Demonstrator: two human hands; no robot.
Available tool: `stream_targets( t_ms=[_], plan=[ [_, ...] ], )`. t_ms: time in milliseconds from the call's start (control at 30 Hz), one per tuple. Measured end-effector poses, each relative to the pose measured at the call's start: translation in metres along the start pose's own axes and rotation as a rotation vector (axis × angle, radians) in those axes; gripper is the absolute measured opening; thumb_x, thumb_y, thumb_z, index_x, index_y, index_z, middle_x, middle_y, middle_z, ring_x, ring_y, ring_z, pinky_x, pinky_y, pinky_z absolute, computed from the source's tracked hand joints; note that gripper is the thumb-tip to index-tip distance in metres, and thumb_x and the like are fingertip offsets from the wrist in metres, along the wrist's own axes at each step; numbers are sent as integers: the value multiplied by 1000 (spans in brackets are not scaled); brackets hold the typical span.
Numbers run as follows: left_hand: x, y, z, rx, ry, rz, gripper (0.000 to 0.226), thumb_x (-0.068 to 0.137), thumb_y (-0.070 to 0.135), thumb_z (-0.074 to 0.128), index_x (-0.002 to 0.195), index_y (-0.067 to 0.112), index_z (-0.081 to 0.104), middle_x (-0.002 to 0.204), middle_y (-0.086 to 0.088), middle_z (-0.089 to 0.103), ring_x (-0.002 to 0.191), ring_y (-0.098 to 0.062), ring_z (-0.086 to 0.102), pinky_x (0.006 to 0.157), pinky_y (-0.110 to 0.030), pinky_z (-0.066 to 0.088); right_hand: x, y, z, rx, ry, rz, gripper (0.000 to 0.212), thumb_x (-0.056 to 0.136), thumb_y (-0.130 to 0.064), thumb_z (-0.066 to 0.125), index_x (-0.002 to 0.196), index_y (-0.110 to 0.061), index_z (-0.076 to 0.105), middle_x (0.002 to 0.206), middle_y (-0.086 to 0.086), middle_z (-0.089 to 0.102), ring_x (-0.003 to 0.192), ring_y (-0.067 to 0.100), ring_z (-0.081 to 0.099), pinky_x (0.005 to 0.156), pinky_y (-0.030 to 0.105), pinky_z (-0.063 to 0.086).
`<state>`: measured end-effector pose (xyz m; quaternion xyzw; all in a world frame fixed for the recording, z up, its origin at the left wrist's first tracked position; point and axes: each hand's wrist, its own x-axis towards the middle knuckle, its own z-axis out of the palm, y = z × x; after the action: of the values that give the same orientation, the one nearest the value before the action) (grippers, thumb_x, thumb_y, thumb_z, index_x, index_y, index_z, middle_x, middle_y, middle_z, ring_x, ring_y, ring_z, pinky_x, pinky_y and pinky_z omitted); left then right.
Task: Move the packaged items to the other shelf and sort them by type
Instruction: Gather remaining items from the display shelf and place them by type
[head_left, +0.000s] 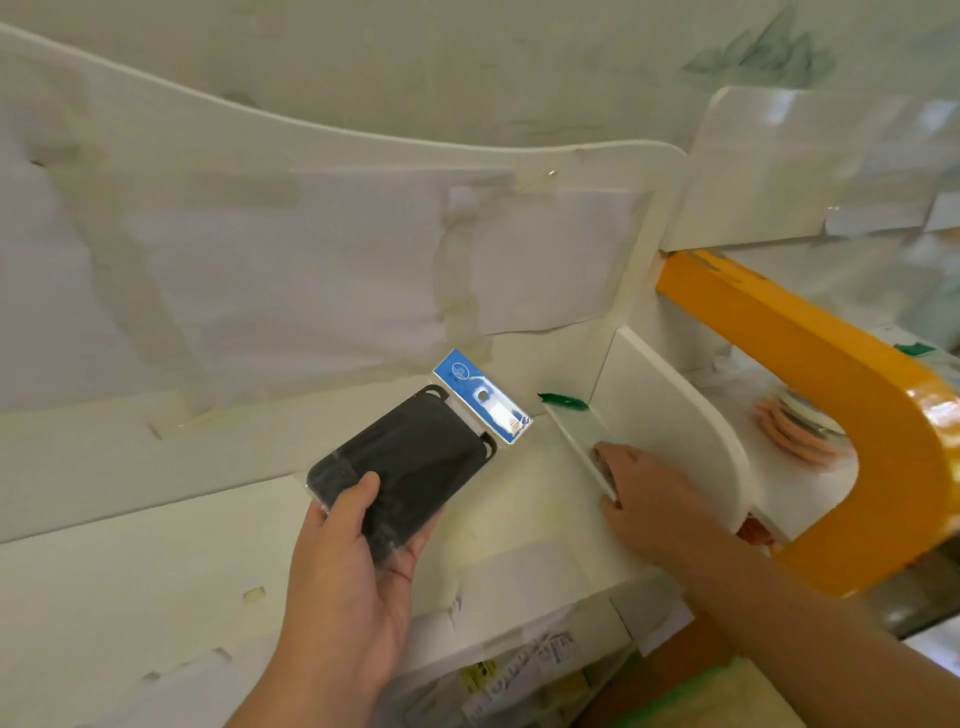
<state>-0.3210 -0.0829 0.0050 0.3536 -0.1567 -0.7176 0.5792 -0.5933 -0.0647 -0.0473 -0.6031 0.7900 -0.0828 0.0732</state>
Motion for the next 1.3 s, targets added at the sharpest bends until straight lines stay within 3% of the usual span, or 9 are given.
stream_targets(
  t_ms=[200,333,500,667,833,967,1067,1133,1300],
  plan=[
    [-11,-4,3,-23,6,19,31,101,4,46,126,12,61,115,-10,75,106,-28,72,86,-45,59,-32,-11,-13,678,304,307,18,99,-19,50,114,-18,60,76,3,59,68,17,57,64,37,50],
    [-25,-9,17,3,19,85,32,99,4,46,126,12,62,110,-8,77,103,-26,74,86,-42,61,-66,-16,-33,1335,270,560,14,95,-21,61,108,-23,58,97,6,69,86,25,69,71,43,57],
    [-58,-29,53,21,-12,126,33,96,3,46,120,14,66,108,-7,78,101,-25,74,87,-42,58,-115,3,-64,1867,240,512,28,90,-11,64,117,-17,58,102,6,76,86,21,75,71,37,59],
    [-98,-65,95,-45,-73,77,34,96,4,43,120,13,66,112,-9,77,102,-28,74,94,-47,56,-176,40,-98,2092,127,350,42,75,-5,63,117,-9,61,99,15,76,86,29,75,60,36,61],
    [-146,-113,140,-117,-126,71,39,95,7,42,127,15,62,115,-8,76,104,-30,73,96,-50,54,-234,105,-125,2291,8,268,72,30,-7,100,99,-6,77,112,27,70,94,43,71,63,49,60],
    [-189,-163,178,-142,-142,76,46,89,6,47,132,15,58,113,-8,76,101,-31,74,95,-50,55,-271,172,-144,2372,21,292,67,29,-4,99,92,-5,77,113,27,70,90,43,72,61,47,60],
    [-222,-204,204,-133,-149,51,37,98,7,38,128,15,60,110,-8,77,99,-30,75,87,-49,58,-294,216,-153,2401,57,326,51,52,-6,93,101,-11,77,114,25,70,93,42,71,62,50,60],
    [-241,-228,219,-108,-155,12,36,99,7,37,123,15,63,110,-8,77,99,-30,75,85,-49,57,-305,243,-156,2402,117,375,36,82,-7,69,115,-19,68,112,23,71,92,41,72,60,53,60],
    [-262,-278,252,-94,-153,-38,38,99,4,35,125,12,62,114,-11,76,105,-31,73,90,-50,54,-311,301,-157,2496,238,413,36,92,-13,50,125,-24,60,118,19,70,103,41,69,70,57,59]
  ],
)
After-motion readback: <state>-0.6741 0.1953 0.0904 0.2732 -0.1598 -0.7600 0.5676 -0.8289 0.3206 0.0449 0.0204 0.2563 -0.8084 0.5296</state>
